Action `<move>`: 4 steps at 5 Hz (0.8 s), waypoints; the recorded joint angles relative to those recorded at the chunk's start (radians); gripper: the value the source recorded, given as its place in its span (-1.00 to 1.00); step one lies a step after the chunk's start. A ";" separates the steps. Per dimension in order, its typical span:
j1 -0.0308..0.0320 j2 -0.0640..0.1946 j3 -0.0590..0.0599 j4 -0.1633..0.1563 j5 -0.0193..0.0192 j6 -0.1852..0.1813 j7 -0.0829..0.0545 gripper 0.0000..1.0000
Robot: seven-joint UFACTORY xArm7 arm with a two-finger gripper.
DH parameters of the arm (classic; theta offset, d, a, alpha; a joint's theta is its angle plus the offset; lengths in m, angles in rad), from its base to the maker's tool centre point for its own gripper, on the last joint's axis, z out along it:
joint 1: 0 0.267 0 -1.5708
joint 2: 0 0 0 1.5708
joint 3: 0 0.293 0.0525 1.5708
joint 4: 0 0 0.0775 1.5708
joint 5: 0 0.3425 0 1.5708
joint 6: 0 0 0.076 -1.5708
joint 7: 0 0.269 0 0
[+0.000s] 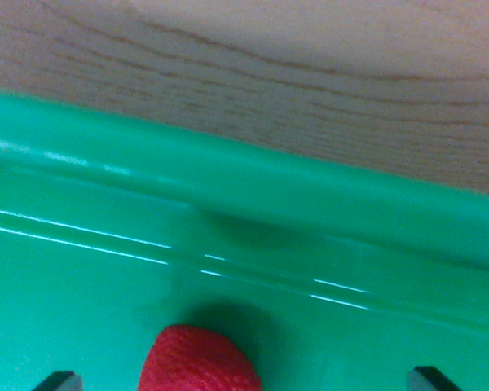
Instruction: Pick fruit
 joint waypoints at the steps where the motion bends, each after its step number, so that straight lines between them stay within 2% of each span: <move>1: 0.0000 0.000 0.000 0.000 0.0000 0.000 0.000 -1.00; 2: 0.0032 0.011 0.003 -0.023 0.0026 -0.034 -0.010 -1.00; 3: 0.0032 0.011 0.003 -0.023 0.0026 -0.034 -0.010 -1.00; 4: 0.0061 0.020 0.006 -0.044 0.0049 -0.065 -0.020 -1.00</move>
